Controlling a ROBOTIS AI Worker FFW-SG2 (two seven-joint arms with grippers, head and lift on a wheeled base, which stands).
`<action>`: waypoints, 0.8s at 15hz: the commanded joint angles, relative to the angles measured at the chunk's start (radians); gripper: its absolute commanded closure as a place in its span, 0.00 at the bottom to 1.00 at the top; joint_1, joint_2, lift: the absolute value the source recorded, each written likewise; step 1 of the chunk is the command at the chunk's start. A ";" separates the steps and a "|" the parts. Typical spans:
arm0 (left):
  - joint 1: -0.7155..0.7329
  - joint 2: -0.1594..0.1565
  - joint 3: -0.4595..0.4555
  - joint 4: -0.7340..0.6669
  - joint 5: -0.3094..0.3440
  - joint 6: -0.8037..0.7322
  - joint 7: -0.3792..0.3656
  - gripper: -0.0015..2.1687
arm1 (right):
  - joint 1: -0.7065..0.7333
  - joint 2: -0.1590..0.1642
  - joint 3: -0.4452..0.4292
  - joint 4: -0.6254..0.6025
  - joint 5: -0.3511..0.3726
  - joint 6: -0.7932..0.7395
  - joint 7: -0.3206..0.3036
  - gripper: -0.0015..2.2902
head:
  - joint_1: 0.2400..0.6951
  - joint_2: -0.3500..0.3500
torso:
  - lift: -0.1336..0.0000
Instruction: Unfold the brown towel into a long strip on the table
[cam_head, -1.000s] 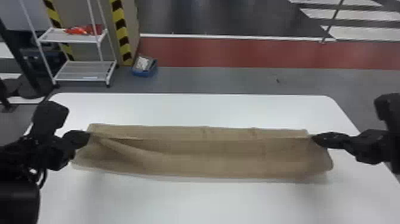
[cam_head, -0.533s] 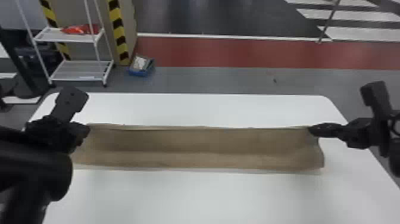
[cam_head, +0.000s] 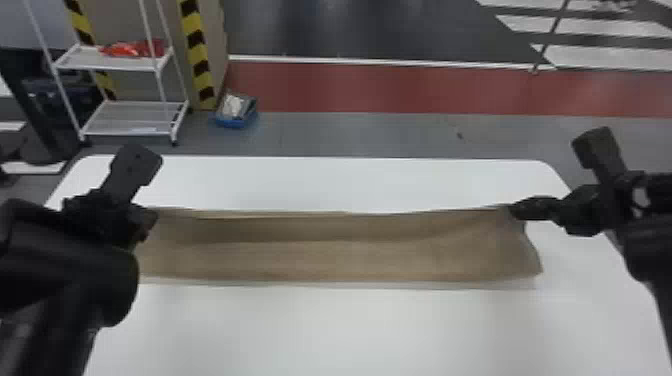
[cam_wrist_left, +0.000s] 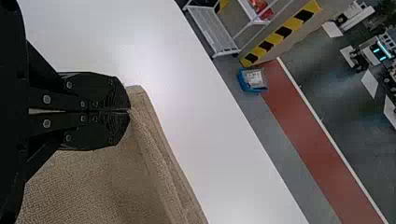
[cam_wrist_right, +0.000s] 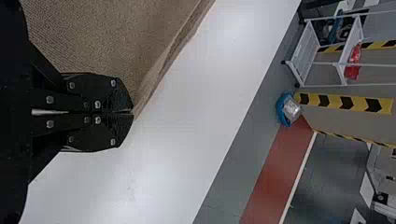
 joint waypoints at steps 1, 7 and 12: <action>0.010 -0.003 -0.009 -0.001 0.003 -0.003 0.040 0.50 | 0.012 0.010 0.020 0.003 0.013 -0.032 -0.085 0.62 | 1.00 0.39 | 0.08; 0.042 -0.005 -0.013 -0.008 0.037 -0.049 0.140 0.00 | 0.052 0.041 0.003 -0.022 0.013 -0.026 -0.216 0.03 | 1.00 0.37 | 0.08; 0.139 -0.013 0.111 -0.107 0.278 -0.154 0.301 0.01 | 0.244 0.114 -0.077 -0.354 -0.114 0.057 -0.249 0.03 | 1.00 0.39 | 0.08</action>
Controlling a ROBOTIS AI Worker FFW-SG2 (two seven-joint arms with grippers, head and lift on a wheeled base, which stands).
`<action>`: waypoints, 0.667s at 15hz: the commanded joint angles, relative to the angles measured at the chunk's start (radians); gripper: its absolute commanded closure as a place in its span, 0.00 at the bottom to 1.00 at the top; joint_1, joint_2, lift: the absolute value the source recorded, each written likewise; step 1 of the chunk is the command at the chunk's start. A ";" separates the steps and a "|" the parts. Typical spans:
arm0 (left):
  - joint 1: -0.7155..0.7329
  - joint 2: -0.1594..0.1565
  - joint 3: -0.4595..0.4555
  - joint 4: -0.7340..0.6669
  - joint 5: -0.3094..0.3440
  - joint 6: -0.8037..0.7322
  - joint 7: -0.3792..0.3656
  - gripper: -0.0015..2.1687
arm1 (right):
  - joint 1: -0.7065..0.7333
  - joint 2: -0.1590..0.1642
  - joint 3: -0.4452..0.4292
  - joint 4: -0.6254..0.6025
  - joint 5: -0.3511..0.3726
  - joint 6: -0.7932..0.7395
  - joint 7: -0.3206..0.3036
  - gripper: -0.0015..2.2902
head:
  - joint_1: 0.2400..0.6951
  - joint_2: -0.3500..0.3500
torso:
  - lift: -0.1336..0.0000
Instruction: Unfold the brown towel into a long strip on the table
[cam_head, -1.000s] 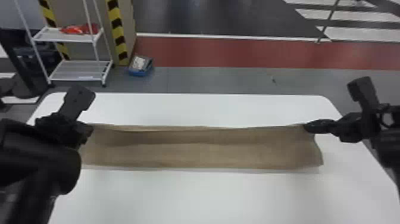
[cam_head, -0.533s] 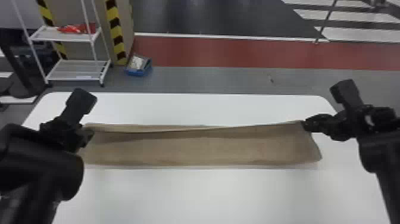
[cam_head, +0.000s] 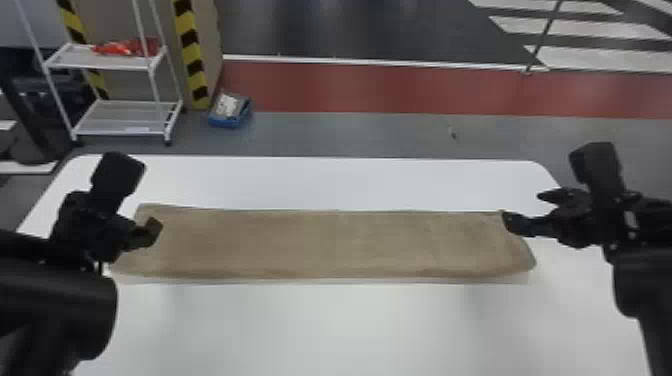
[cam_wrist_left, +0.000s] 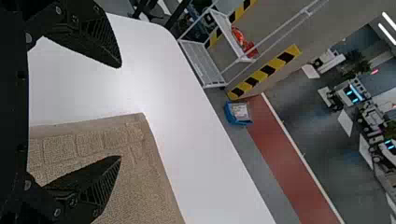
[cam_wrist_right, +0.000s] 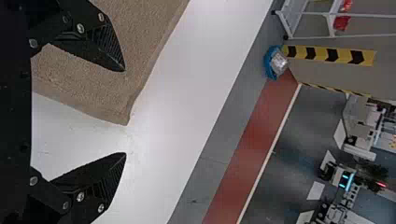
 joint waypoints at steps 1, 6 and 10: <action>0.085 -0.009 0.142 -0.077 0.258 -0.122 0.026 0.01 | 0.146 0.078 -0.055 -0.223 -0.119 0.050 -0.043 0.03 | 1.00 0.40 | 0.08; 0.292 -0.087 0.349 -0.066 0.747 -0.656 0.013 0.01 | 0.427 0.237 -0.100 -0.507 -0.351 -0.121 -0.245 0.03 | 1.00 0.48 | 0.08; 0.458 -0.135 0.300 -0.101 0.744 -0.837 0.090 0.01 | 0.651 0.237 0.015 -0.562 -0.415 -0.434 -0.497 0.03 | 1.00 0.51 | 0.08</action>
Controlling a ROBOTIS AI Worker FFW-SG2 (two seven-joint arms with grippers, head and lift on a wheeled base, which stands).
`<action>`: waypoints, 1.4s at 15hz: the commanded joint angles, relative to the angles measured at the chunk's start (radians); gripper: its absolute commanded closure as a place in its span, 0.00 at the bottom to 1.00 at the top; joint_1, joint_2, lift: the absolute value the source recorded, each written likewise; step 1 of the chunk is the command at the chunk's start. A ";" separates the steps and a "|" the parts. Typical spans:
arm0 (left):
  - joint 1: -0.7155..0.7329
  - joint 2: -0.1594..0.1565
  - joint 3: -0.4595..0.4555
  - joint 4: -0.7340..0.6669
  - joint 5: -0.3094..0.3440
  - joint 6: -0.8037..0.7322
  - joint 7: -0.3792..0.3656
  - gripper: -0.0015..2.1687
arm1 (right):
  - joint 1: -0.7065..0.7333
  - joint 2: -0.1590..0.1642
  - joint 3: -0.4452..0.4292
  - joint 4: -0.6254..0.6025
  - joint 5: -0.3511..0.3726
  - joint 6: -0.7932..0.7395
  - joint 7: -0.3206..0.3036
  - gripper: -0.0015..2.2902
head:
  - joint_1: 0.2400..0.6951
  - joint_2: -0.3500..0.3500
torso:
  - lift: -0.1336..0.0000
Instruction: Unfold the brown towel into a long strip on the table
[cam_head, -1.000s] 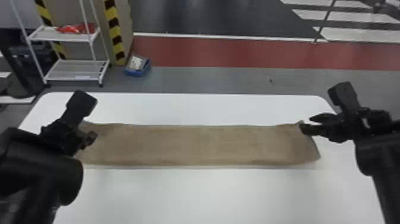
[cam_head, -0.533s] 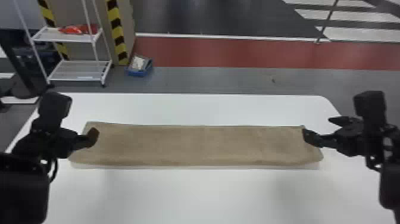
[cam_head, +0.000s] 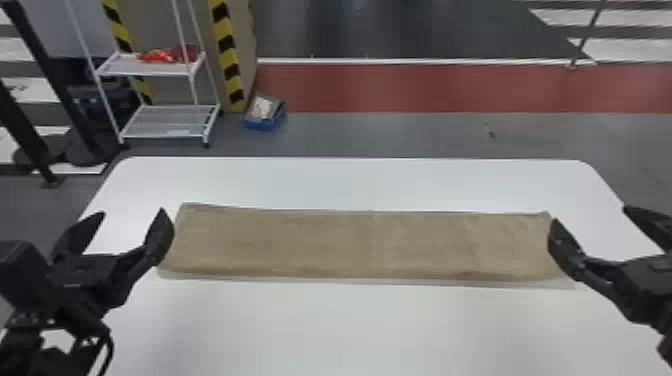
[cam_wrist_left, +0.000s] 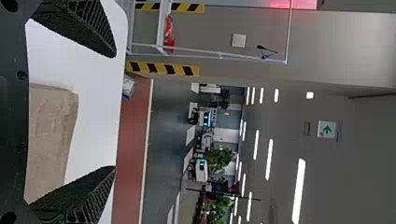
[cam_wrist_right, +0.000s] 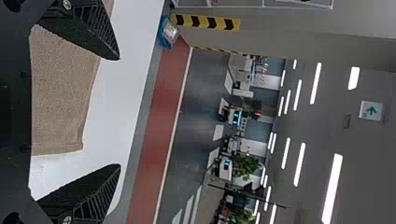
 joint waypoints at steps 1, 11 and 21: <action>0.101 -0.009 -0.053 -0.033 -0.016 -0.109 0.054 0.01 | 0.138 0.003 0.114 -0.022 -0.002 -0.185 -0.092 0.03 | 1.00 0.51 | 0.08; 0.316 -0.007 -0.149 -0.148 -0.107 -0.232 0.130 0.01 | 0.328 0.003 0.243 0.038 -0.059 -0.550 -0.249 0.03 | 1.00 0.59 | 0.08; 0.345 0.019 -0.149 -0.177 -0.098 -0.232 0.143 0.01 | 0.342 0.003 0.297 -0.032 -0.059 -0.338 -0.333 0.04 | 1.00 0.62 | 0.08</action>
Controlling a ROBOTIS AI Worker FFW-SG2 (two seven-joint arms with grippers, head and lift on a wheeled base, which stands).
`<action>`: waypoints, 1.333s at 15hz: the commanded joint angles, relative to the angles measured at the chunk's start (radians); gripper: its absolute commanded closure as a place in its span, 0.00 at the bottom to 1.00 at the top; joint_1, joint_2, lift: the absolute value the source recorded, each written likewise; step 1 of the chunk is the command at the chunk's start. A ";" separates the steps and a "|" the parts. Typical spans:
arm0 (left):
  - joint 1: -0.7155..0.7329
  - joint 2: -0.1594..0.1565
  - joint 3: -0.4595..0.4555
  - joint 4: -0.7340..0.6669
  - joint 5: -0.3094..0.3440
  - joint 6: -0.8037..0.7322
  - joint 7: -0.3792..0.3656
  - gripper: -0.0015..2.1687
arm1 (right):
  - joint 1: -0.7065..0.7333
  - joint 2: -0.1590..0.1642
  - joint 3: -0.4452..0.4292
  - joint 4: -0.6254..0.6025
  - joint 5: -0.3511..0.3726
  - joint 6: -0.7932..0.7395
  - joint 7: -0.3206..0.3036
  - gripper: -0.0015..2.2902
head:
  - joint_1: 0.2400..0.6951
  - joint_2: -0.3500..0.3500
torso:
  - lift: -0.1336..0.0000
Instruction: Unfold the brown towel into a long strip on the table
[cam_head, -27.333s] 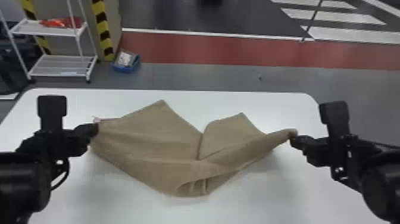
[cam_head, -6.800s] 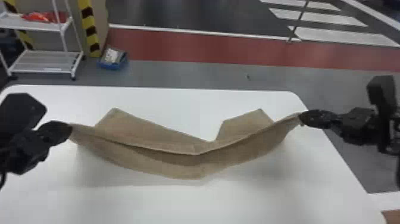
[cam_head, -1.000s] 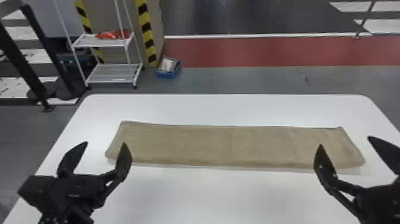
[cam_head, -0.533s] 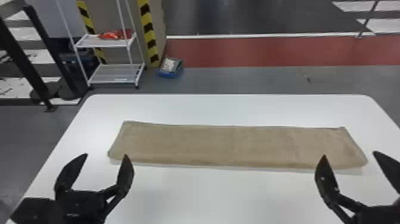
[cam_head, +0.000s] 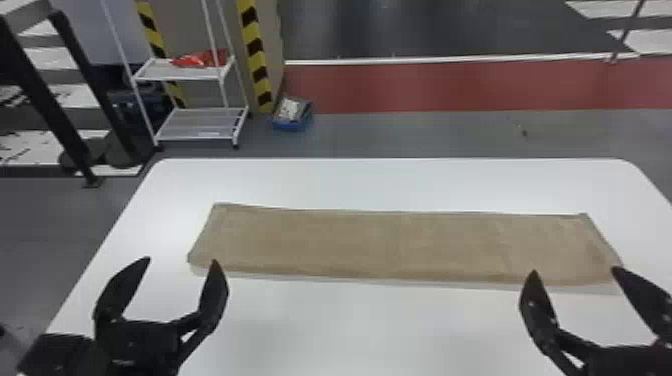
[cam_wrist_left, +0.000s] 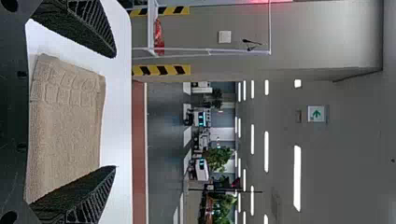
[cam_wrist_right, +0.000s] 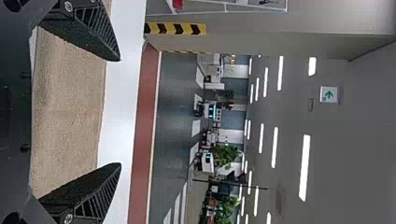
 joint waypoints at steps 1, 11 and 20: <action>-0.003 0.014 0.000 0.004 0.001 0.000 0.002 0.01 | 0.000 0.002 0.003 0.000 0.000 0.015 0.000 0.04 | 1.00 0.62 | 0.08; 0.003 0.034 0.000 0.004 0.008 0.006 0.013 0.01 | -0.030 0.002 0.022 0.006 0.012 0.085 0.000 0.04 | 1.00 0.64 | 0.08; 0.005 0.037 0.005 0.006 0.031 0.009 0.012 0.01 | -0.040 0.002 0.031 0.010 0.012 0.094 0.002 0.04 | 1.00 0.66 | 0.08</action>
